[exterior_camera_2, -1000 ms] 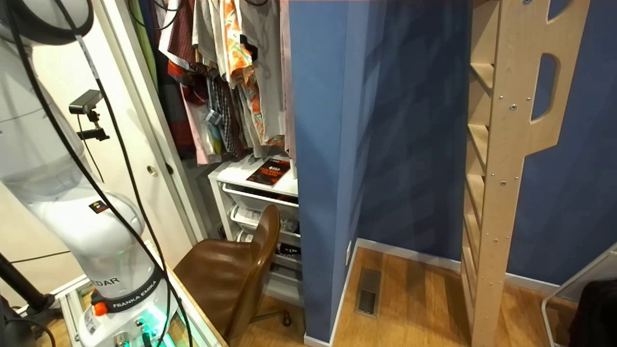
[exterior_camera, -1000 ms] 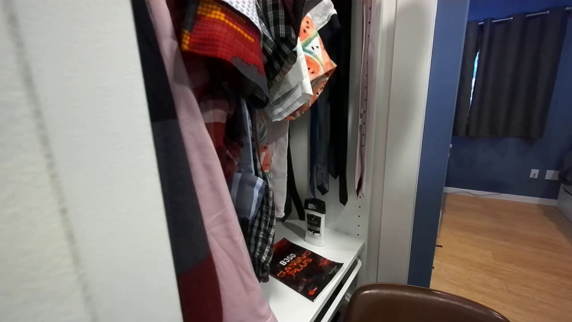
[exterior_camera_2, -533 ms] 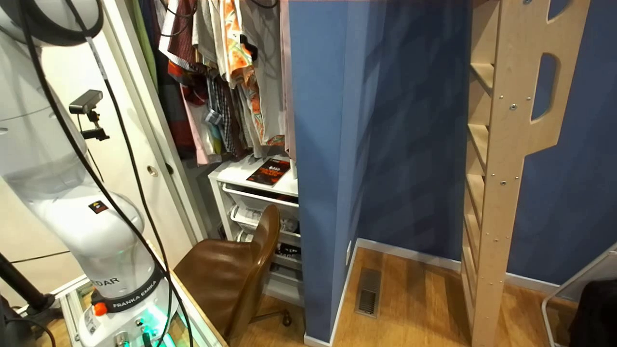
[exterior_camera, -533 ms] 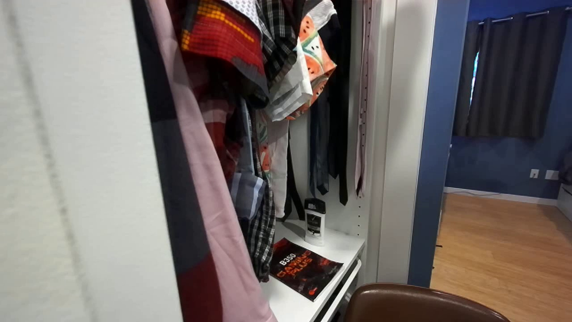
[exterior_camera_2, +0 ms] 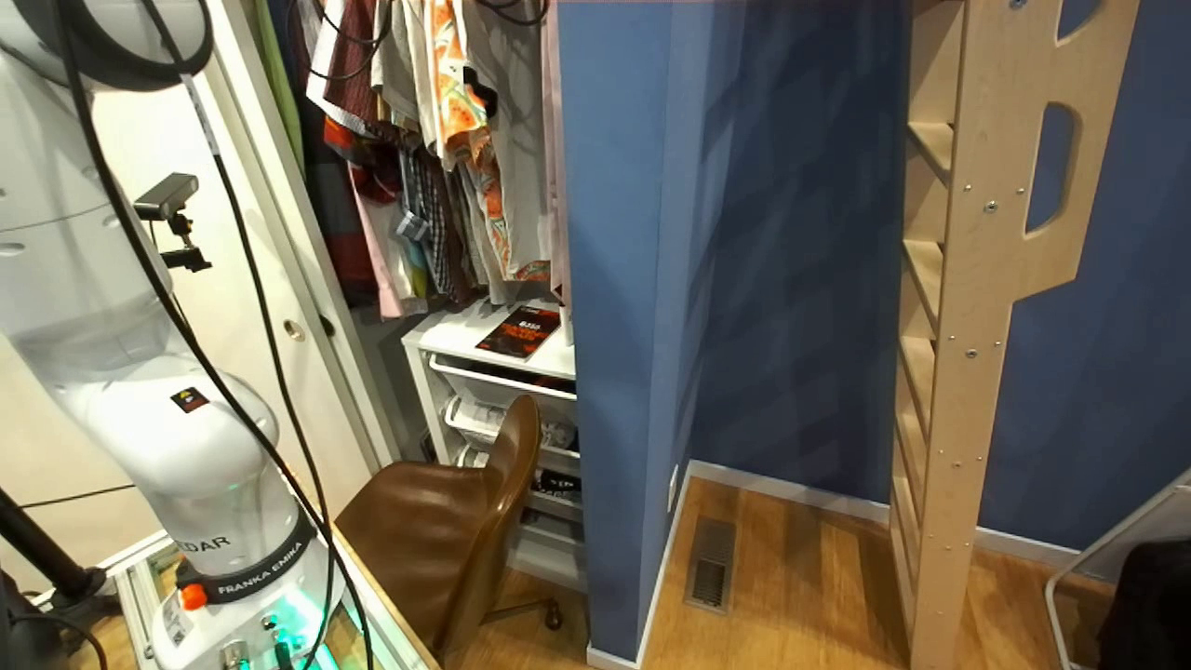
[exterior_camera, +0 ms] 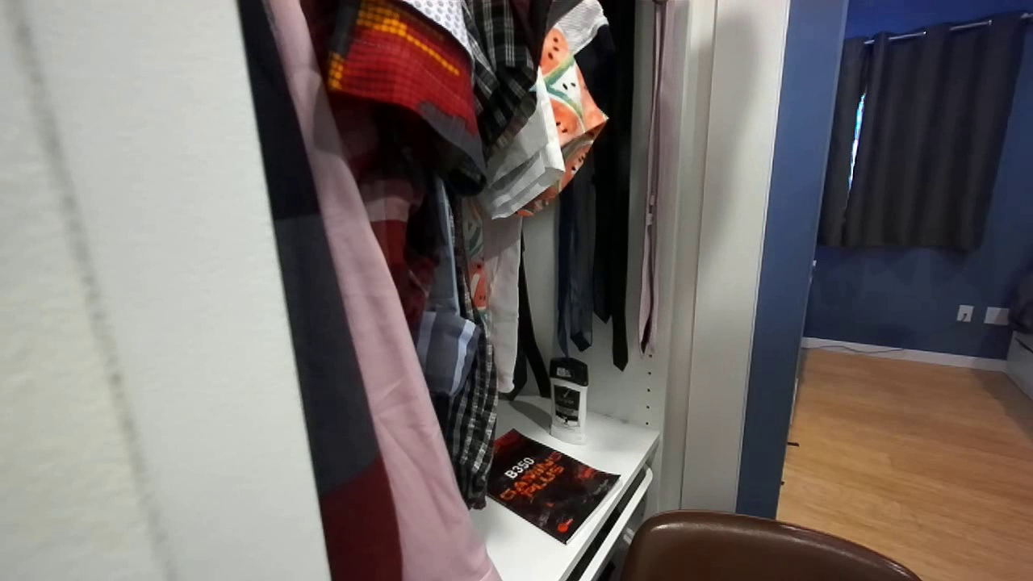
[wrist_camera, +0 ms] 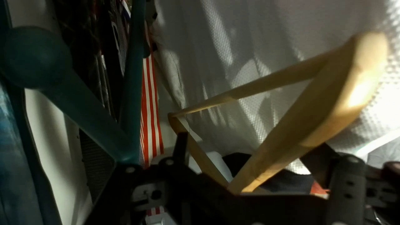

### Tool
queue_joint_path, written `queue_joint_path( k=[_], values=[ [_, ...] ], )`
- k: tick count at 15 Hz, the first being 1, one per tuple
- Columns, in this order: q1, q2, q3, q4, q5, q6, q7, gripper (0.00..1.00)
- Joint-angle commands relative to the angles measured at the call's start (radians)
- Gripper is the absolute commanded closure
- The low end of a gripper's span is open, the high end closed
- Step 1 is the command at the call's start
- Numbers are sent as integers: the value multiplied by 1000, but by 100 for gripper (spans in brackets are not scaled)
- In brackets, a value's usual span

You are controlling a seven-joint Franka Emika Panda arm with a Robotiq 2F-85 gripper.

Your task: Put the wooden clothes hanger on the shelf

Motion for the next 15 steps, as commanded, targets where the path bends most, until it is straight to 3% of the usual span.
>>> queue_joint_path(
  k=[1, 9, 15],
  values=[
    [1, 8, 0, 6, 8, 21, -24, 41],
    [1, 7, 0, 4, 46, 8, -34, 97],
    [2, 8, 1, 6, 85, 16, -35, 96]
  ],
)
